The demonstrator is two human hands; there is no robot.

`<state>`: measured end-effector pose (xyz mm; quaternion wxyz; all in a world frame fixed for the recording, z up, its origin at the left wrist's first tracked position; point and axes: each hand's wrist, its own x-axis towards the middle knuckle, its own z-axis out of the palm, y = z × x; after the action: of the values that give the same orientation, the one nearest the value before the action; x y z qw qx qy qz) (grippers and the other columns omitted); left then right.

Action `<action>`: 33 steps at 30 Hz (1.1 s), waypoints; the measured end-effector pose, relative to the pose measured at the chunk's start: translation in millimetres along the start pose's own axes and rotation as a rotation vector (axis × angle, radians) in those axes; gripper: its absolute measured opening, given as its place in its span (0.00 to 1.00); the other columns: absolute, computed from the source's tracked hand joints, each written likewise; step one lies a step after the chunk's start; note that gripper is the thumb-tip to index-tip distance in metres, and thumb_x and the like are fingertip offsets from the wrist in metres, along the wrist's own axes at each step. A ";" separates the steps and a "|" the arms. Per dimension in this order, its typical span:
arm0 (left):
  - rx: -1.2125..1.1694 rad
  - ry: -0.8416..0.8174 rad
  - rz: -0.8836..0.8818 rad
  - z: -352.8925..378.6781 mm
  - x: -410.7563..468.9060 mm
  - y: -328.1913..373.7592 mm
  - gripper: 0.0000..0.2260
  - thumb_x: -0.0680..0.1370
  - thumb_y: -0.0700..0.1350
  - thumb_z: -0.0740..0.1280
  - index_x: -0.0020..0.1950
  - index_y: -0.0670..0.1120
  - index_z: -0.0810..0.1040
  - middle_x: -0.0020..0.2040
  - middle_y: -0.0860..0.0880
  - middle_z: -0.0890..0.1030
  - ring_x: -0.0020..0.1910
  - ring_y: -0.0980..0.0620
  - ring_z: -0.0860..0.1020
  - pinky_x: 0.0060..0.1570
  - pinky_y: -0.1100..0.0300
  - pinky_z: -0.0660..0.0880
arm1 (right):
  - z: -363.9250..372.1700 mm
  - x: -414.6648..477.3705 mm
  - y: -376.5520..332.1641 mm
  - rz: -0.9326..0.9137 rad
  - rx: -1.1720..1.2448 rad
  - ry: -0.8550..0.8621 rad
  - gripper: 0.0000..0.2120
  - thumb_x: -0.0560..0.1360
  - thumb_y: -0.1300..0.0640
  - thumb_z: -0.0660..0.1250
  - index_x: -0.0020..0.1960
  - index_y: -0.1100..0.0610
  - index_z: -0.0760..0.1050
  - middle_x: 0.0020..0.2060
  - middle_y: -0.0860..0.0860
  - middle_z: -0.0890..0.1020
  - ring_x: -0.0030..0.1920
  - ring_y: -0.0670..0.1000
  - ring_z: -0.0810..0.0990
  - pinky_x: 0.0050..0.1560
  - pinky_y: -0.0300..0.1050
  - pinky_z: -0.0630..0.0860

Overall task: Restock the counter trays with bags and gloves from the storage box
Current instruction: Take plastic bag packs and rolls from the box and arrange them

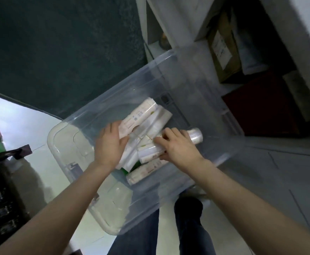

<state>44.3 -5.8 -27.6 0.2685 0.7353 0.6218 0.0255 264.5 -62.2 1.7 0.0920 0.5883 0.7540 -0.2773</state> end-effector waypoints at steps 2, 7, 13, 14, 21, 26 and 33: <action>-0.016 0.039 0.055 -26.7 -6.2 14.5 0.20 0.75 0.46 0.70 0.65 0.45 0.70 0.55 0.42 0.77 0.52 0.41 0.74 0.46 0.51 0.71 | -30.0 -23.1 0.0 0.000 -0.024 0.068 0.24 0.71 0.45 0.68 0.64 0.49 0.69 0.56 0.53 0.71 0.58 0.56 0.69 0.58 0.55 0.65; -0.077 0.132 0.261 -104.5 -22.6 71.6 0.21 0.74 0.47 0.70 0.65 0.50 0.69 0.58 0.48 0.76 0.56 0.47 0.72 0.51 0.54 0.70 | -111.8 -98.4 -2.1 0.016 -0.109 0.271 0.21 0.70 0.45 0.68 0.61 0.49 0.71 0.53 0.52 0.73 0.54 0.56 0.71 0.54 0.55 0.68; -0.120 0.286 0.474 -170.7 -60.7 161.6 0.23 0.73 0.43 0.72 0.67 0.48 0.70 0.59 0.48 0.75 0.54 0.49 0.72 0.52 0.56 0.69 | -204.6 -198.9 -4.4 0.077 -0.205 0.541 0.23 0.66 0.47 0.73 0.59 0.49 0.74 0.49 0.54 0.76 0.50 0.57 0.76 0.49 0.56 0.73; -0.130 0.294 0.518 -177.3 -64.8 178.4 0.23 0.73 0.43 0.72 0.66 0.47 0.70 0.59 0.48 0.75 0.54 0.49 0.73 0.53 0.56 0.69 | -216.7 -217.5 -1.7 0.108 -0.218 0.559 0.23 0.66 0.46 0.73 0.59 0.49 0.74 0.50 0.54 0.76 0.51 0.57 0.76 0.50 0.56 0.72; -0.164 0.264 0.840 -188.1 -84.5 321.1 0.24 0.71 0.42 0.74 0.66 0.45 0.72 0.58 0.47 0.77 0.57 0.49 0.73 0.58 0.58 0.68 | -243.2 -342.3 14.0 0.308 -0.151 0.586 0.23 0.72 0.45 0.66 0.65 0.44 0.67 0.56 0.51 0.71 0.56 0.55 0.71 0.53 0.53 0.67; -0.220 0.235 1.031 -174.3 -104.0 415.9 0.26 0.70 0.42 0.76 0.66 0.46 0.72 0.58 0.48 0.77 0.56 0.49 0.73 0.56 0.58 0.69 | -237.1 -422.8 31.9 0.438 -0.159 0.676 0.25 0.73 0.44 0.67 0.67 0.46 0.68 0.56 0.53 0.73 0.55 0.56 0.72 0.53 0.55 0.68; -0.212 0.126 1.291 -134.1 -144.7 515.5 0.28 0.69 0.41 0.76 0.66 0.48 0.71 0.57 0.50 0.77 0.55 0.50 0.73 0.55 0.59 0.70 | -196.6 -527.4 90.8 0.784 -0.132 0.615 0.26 0.73 0.41 0.65 0.69 0.43 0.63 0.58 0.51 0.69 0.58 0.54 0.68 0.56 0.53 0.66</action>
<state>426.1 -134.0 349.8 0.2335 0.9273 0.0643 0.2855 540.0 -385.8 381.9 -0.0001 0.8747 0.4845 0.0125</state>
